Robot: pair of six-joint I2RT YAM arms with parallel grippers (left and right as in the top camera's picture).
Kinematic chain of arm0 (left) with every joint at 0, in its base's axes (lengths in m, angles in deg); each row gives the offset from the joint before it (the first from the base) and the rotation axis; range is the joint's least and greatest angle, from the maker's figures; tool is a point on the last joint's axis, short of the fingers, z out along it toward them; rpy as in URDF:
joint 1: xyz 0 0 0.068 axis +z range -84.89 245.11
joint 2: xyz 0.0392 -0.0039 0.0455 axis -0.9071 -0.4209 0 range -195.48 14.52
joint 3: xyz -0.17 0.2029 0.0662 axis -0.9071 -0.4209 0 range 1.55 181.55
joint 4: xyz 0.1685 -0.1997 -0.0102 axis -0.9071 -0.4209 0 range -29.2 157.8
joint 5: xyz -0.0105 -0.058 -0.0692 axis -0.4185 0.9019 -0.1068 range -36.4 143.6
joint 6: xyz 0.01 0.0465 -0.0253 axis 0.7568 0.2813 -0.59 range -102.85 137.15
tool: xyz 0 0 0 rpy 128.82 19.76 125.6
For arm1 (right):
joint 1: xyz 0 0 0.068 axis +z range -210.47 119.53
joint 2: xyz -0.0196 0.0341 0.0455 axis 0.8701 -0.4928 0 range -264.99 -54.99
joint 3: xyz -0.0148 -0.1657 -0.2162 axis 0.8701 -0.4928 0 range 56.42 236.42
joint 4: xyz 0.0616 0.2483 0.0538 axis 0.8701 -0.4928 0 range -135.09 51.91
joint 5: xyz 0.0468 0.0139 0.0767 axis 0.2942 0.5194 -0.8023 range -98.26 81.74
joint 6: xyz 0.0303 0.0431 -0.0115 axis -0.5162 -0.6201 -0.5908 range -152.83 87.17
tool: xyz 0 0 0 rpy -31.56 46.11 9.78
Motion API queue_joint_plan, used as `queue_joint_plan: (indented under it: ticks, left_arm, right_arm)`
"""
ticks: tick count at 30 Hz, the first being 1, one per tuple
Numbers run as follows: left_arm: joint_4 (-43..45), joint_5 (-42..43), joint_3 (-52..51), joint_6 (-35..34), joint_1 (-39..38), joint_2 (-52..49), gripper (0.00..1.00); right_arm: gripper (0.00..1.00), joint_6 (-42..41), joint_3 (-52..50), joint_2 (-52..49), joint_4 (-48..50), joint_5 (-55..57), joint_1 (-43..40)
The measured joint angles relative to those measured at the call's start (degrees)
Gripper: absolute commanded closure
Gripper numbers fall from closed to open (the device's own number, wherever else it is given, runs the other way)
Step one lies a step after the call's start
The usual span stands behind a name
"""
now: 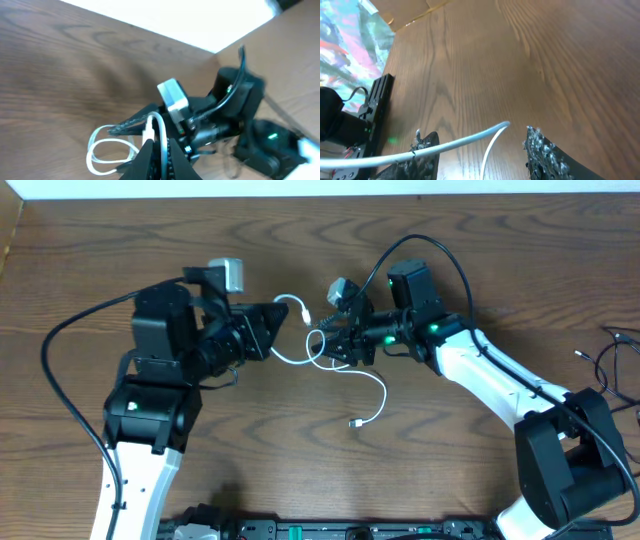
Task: Untangle cables
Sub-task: 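Lift both grippers apart, stretching the white cable between them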
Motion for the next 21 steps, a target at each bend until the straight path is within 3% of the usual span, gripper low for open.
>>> queue_joint_plan:
  ticks: [14, 21]
  left_arm:
    - [7.13, 3.21, 0.0, -17.88, 4.0, 0.0, 0.93]
    - [12.28, 3.19, 0.0, -24.26, 4.0, 0.0, 0.93]
  right_arm:
    - [0.5, -2.01, 0.0, 0.0, 11.82, -10.86, -0.11]
    - [0.5, -2.56, 0.0, 0.0, 12.7, -15.54, -0.11]
